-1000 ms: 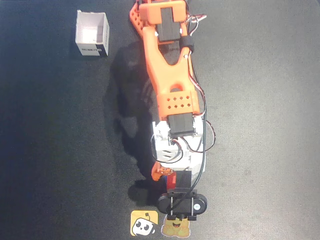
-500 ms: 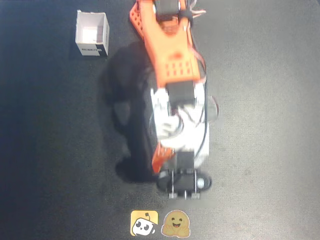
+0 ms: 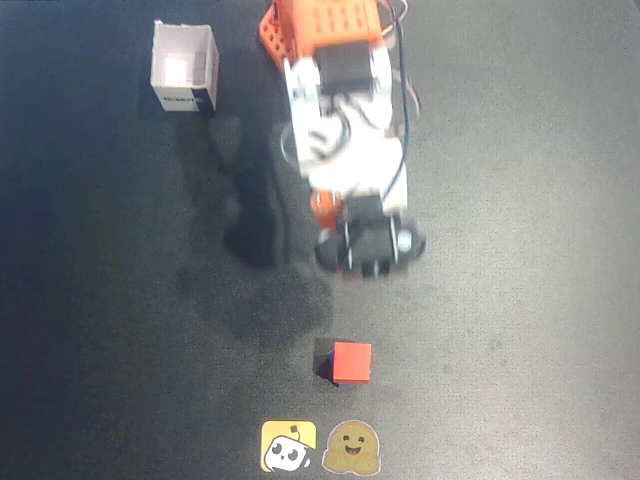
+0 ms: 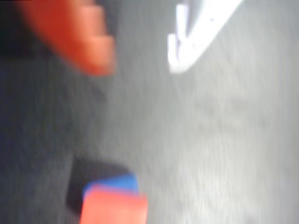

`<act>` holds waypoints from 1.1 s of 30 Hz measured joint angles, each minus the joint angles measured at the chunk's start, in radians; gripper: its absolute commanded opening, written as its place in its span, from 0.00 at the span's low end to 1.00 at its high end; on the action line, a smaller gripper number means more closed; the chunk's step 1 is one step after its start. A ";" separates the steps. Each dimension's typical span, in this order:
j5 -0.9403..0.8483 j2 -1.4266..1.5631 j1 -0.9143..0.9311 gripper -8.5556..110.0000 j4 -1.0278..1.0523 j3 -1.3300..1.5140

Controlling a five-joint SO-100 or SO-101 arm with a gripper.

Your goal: Put the red cube on top of the blue cube.

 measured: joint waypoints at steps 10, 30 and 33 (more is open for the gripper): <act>-0.094 0.356 -0.025 0.07 0.006 0.313; 0.005 0.963 -0.061 0.08 0.209 0.703; 0.044 0.965 -0.061 0.08 0.215 0.710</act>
